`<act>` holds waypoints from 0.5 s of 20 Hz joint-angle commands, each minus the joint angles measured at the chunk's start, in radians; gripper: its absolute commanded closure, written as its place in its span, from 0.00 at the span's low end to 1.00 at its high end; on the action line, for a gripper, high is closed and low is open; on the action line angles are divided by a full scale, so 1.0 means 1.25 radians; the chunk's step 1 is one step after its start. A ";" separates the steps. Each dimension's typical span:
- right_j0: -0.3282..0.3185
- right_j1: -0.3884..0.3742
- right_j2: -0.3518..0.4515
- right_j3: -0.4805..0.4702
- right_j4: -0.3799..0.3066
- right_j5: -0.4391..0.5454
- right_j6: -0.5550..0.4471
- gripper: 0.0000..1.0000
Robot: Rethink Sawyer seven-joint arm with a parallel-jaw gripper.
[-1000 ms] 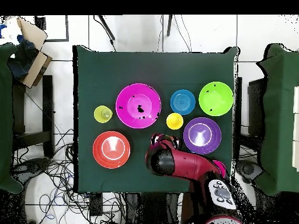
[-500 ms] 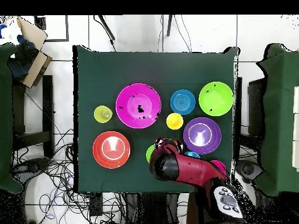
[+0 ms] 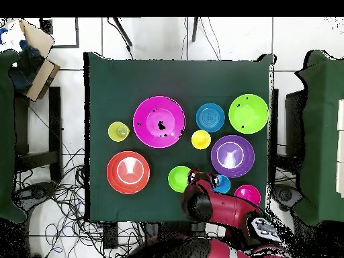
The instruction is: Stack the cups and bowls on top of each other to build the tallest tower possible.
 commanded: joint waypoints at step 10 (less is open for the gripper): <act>0.008 0.177 -0.024 0.000 -0.054 -0.108 0.094 0.00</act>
